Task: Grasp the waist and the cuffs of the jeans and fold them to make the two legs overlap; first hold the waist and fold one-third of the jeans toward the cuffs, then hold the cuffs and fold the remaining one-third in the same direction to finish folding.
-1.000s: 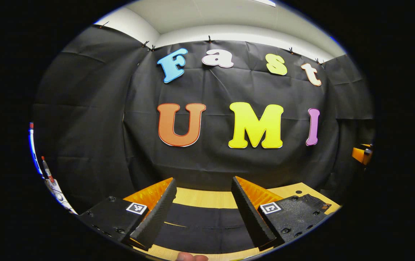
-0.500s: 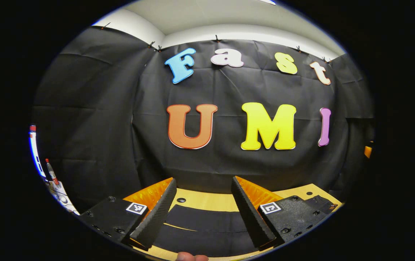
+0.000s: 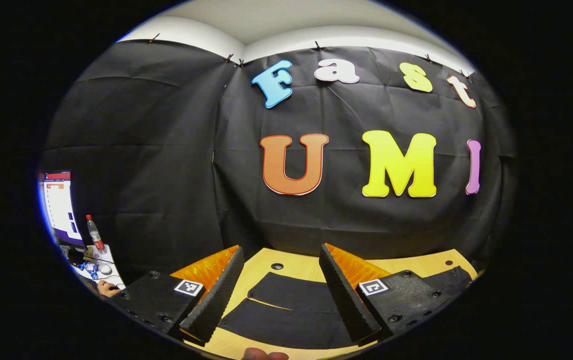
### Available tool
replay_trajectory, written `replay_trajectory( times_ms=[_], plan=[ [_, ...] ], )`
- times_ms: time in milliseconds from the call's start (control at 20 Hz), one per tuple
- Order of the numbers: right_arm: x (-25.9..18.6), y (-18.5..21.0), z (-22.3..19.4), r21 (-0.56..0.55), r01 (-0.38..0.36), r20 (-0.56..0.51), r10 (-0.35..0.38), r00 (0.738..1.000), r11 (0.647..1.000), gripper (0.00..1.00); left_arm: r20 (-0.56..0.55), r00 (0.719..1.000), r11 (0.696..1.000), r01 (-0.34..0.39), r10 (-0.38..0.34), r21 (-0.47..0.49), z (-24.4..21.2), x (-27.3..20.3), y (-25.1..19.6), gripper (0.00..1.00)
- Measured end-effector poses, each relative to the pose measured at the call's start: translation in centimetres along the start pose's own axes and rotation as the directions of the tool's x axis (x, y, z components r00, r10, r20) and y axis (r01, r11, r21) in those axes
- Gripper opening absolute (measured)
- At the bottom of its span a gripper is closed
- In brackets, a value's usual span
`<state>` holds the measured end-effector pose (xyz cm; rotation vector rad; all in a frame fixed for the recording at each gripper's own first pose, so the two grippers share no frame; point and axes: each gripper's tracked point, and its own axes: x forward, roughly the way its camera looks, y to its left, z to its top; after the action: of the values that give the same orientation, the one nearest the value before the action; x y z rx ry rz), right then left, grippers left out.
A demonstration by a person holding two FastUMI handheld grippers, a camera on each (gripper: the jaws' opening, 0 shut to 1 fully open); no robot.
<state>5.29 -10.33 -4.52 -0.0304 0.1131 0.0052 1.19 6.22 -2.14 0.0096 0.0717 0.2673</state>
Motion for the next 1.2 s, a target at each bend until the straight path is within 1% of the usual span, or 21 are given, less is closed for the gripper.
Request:
replay_trajectory(
  times_ms=[50, 100, 150, 200, 250, 300, 350, 400, 500, 550, 650, 700, 750, 800, 850, 950, 1000, 1050, 1100, 1150, 1200],
  plan=[
    [0.2, 0.1, -0.3, 0.007, 0.007, -0.006, -0.007, 1.000, 1.000, 0.96, -0.009, 1.000, 1.000, 0.008, -0.008, -0.002, -0.4, 0.1, -0.1, 0.97],
    [0.3, 0.1, -0.5, 0.012, 0.011, -0.011, -0.010, 1.000, 1.000, 0.94, -0.016, 1.000, 1.000, 0.011, -0.011, 0.002, -0.7, 0.2, 0.0, 0.97],
    [0.4, 0.3, -1.0, 0.017, 0.013, -0.021, -0.012, 1.000, 1.000, 0.96, -0.027, 0.999, 1.000, 0.021, -0.021, 0.004, -1.1, 0.4, -0.1, 0.98],
    [0.5, 0.5, -1.4, 0.023, 0.015, -0.036, -0.015, 0.999, 1.000, 0.94, -0.046, 0.998, 0.999, 0.042, -0.042, 0.001, -1.7, 0.7, -0.1, 0.97],
    [0.6, 0.6, -1.8, 0.029, 0.017, -0.047, -0.016, 0.999, 0.999, 0.94, -0.070, 0.994, 0.997, 0.078, -0.079, -0.006, -2.5, 1.1, -0.5, 1.00],
    [0.6, 0.6, -2.3, 0.036, 0.020, -0.061, -0.018, 0.998, 0.999, 0.94, -0.108, 0.986, 0.992, 0.123, -0.125, -0.023, -3.6, 1.3, -1.1, 0.98],
    [0.7, 0.5, -3.1, 0.041, 0.024, -0.082, -0.020, 0.996, 0.999, 0.94, -0.140, 0.980, 0.989, 0.141, -0.145, -0.037, -4.7, 1.5, -1.0, 0.97],
    [0.7, 0.4, -3.8, 0.048, 0.029, -0.108, -0.024, 0.994, 0.998, 0.94, -0.175, 0.973, 0.989, 0.143, -0.149, -0.048, -6.0, 1.6, -0.5, 0.98],
    [0.5, 0.2, -5.6, 0.069, 0.042, -0.163, -0.030, 0.986, 0.997, 0.96, -0.233, 0.963, 0.990, 0.124, -0.138, -0.073, -8.0, 1.7, 1.1, 0.98],
    [0.6, -0.1, -6.4, 0.068, 0.054, -0.187, -0.040, 0.982, 0.996, 0.94, -0.260, 0.958, 0.991, 0.104, -0.123, -0.084, -9.1, 1.7, 2.2, 0.98],
    [0.4, -0.5, -7.8, 0.079, 0.071, -0.228, -0.051, 0.972, 0.994, 0.94, -0.306, 0.948, 0.992, 0.059, -0.090, -0.110, -11.3, 1.5, 3.9, 0.98],
    [0.5, -0.8, -8.4, 0.086, 0.080, -0.245, -0.056, 0.968, 0.993, 0.96, -0.329, 0.941, 0.991, 0.037, -0.079, -0.131, -12.6, 1.4, 4.6, 0.98],
    [0.4, -0.9, -9.0, 0.091, 0.084, -0.264, -0.058, 0.963, 0.992, 0.96, -0.356, 0.932, 0.988, 0.016, -0.070, -0.154, -13.6, 1.4, 5.3, 0.98],
    [0.4, -1.2, -9.7, 0.098, 0.091, -0.287, -0.060, 0.956, 0.991, 0.94, -0.386, 0.921, 0.983, -0.013, -0.059, -0.181, -14.8, 1.4, 6.0, 0.98],
    [0.4, -1.7, -10.6, 0.112, 0.101, -0.312, -0.061, 0.948, 0.989, 0.94, -0.420, 0.906, 0.976, -0.045, -0.050, -0.215, -16.1, 0.9, 6.9, 0.98],
    [0.5, -2.4, -12.3, 0.164, 0.127, -0.368, -0.058, 0.928, 0.978, 0.94, -0.485, 0.873, 0.947, -0.118, -0.044, -0.298, -18.9, 0.3, 7.9, 0.99],
    [0.4, -2.5, -13.2, 0.198, 0.145, -0.399, -0.055, 0.915, 0.969, 0.94, -0.518, 0.854, 0.925, -0.161, -0.045, -0.344, -20.0, -0.1, 8.0, 0.99],
    [0.7, -2.6, -14.0, 0.229, 0.165, -0.429, -0.052, 0.902, 0.959, 0.94, -0.550, 0.834, 0.895, -0.208, -0.048, -0.394, -21.1, -0.5, 8.5, 0.99],
    [0.9, -2.9, -15.1, 0.252, 0.185, -0.464, -0.049, 0.885, 0.950, 0.94, -0.577, 0.815, 0.854, -0.255, -0.062, -0.453, -22.2, -0.6, 8.8, 0.99],
    [0.8, -3.4, -16.3, 0.269, 0.204, -0.498, -0.045, 0.866, 0.941, 0.94, -0.614, 0.786, 0.806, -0.315, -0.075, -0.501, -23.3, -1.0, 9.3, 0.99],
    [0.7, -3.6, -17.4, 0.286, 0.222, -0.534, -0.037, 0.845, 0.932, 0.94, -0.644, 0.760, 0.748, -0.378, -0.086, -0.546, -24.6, -1.0, 10.0, 0.99]
  ],
)
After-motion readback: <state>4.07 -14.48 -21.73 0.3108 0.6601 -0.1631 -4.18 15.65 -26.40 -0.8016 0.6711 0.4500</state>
